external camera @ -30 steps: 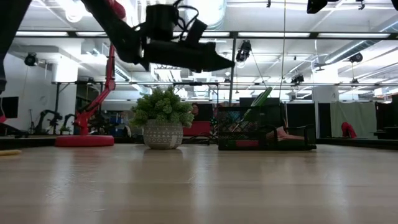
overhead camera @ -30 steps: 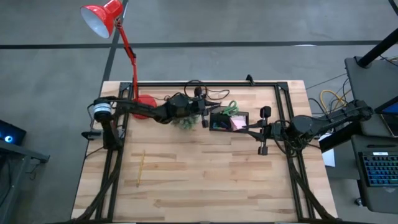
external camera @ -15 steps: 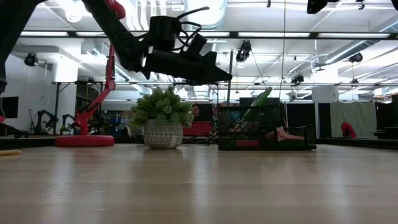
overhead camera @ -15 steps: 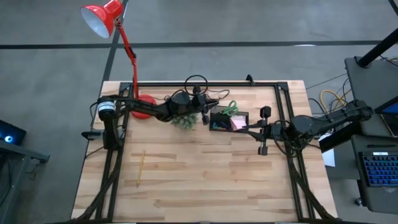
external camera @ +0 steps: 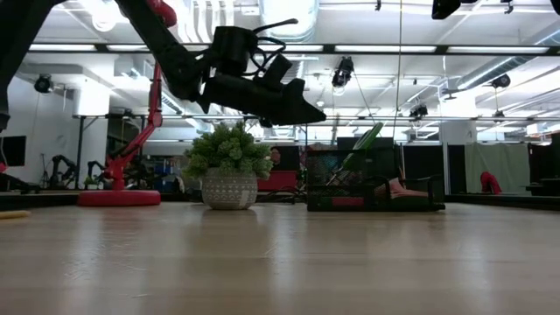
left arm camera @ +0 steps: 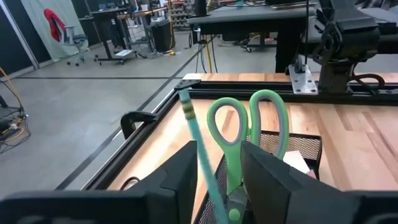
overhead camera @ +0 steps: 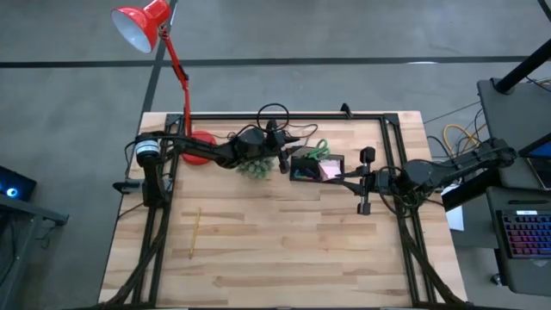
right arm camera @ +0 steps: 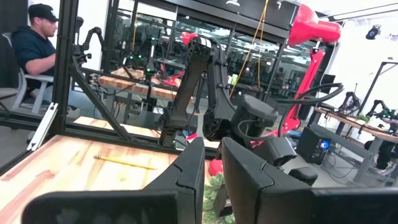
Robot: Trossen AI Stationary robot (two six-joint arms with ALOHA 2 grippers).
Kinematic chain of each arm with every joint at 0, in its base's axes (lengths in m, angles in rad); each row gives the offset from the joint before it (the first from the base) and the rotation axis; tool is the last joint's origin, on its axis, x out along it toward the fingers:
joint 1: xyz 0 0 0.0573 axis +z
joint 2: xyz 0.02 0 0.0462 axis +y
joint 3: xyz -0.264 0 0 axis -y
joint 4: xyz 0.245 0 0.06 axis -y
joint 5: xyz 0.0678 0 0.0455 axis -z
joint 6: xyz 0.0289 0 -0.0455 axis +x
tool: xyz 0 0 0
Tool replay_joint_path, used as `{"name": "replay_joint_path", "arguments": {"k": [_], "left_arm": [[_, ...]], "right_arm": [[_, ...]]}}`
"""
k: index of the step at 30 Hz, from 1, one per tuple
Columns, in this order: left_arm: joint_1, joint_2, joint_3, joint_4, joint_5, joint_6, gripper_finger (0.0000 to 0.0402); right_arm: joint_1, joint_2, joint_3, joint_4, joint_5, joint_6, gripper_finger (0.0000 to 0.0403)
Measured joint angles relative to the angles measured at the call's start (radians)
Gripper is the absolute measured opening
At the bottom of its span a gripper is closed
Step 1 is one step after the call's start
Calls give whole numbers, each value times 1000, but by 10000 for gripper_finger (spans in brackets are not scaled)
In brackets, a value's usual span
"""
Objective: Pick and place office supplies into organizer
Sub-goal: Put the yellow pencil into the black desk organizer
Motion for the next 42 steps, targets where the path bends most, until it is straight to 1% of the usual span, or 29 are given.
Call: {"name": "replay_joint_path", "arguments": {"k": [5,8,10,12,16,19,23,29,36,40,42], "left_arm": [[-10,-26,0,-9,0,0,120],[-32,-74,0,-72,11,-1,121],[-52,-121,0,-161,28,-38,121],[-76,-170,3,-259,57,-119,121],[-138,-274,0,-506,143,-255,121],[-207,-344,0,-714,149,-364,121],[-302,-431,0,-958,150,-572,121],[-470,-502,0,-1313,132,-1019,121],[-677,-484,-2,-1693,121,-1463,121],[-768,-449,-30,-1830,121,-1656,121],[-800,-428,-49,-1850,121,-1709,121]], "right_arm": [[0,0,0,0,0,0,47],[0,0,0,-2,0,0,47],[0,0,0,-7,0,-1,47],[0,0,0,-8,0,-2,47],[0,0,0,-8,0,-8,47],[0,0,0,-7,0,-10,47],[0,-1,0,-7,0,-10,47],[0,-1,0,-7,0,-10,47],[0,-1,0,-6,0,-22,47],[0,-2,0,-5,0,-22,47],[0,-2,0,-5,0,-25,47]]}}
